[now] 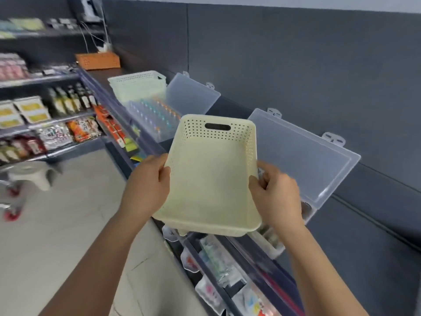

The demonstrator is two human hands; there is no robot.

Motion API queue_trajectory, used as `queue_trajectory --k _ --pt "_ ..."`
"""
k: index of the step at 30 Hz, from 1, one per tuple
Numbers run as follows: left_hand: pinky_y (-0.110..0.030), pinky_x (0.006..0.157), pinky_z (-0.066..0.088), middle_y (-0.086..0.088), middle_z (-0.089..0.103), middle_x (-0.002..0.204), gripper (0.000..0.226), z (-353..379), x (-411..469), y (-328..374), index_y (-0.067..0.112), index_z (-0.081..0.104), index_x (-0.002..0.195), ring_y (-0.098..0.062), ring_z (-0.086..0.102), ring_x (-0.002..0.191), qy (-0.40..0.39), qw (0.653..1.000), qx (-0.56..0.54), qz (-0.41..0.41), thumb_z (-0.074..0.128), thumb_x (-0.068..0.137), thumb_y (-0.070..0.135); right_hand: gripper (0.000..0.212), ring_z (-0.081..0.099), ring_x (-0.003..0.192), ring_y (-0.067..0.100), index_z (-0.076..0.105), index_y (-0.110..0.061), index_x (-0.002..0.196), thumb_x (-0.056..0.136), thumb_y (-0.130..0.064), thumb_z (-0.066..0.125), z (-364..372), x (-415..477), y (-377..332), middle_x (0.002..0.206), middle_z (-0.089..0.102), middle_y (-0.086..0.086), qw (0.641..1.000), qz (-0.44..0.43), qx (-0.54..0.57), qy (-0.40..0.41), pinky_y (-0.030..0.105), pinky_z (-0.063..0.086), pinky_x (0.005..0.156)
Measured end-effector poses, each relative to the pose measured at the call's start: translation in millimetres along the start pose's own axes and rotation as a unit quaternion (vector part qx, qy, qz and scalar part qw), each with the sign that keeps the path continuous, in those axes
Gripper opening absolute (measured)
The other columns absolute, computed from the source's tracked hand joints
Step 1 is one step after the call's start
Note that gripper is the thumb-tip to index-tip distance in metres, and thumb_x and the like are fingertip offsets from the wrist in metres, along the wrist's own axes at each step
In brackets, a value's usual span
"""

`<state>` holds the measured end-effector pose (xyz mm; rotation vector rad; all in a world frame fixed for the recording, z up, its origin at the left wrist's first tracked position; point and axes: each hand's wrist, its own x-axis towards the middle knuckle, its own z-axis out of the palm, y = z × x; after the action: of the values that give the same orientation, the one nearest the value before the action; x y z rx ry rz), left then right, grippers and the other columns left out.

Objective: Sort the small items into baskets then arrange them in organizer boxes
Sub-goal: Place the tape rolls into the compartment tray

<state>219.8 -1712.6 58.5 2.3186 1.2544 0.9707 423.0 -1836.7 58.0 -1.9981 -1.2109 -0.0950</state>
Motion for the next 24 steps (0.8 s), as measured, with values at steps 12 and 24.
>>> queue_trajectory --k 12,24 --pt "-0.025 0.055 0.028 0.001 0.039 0.069 0.021 -76.5 83.2 -164.5 0.01 0.064 0.098 -0.013 0.041 0.066 0.061 0.994 0.054 -0.07 0.044 0.093 0.004 0.018 0.026 0.044 0.016 0.065 -0.01 0.095 0.082 -0.007 0.053 171.4 91.1 -121.9 0.048 0.035 0.004 0.994 -0.083 0.037 -0.062 0.028 0.031 0.045" --pt "-0.024 0.049 0.024 -0.006 0.043 0.067 0.015 -108.0 173.9 -273.3 0.002 0.058 0.083 -0.018 0.04 0.061 0.076 0.982 0.097 -0.14 0.046 0.091 0.005 0.034 0.033 0.043 0.012 0.064 -0.021 0.115 0.085 -0.01 0.053 290.4 184.6 -197.4 0.048 0.036 -0.004 0.983 -0.097 0.078 -0.136 0.026 0.035 0.046"
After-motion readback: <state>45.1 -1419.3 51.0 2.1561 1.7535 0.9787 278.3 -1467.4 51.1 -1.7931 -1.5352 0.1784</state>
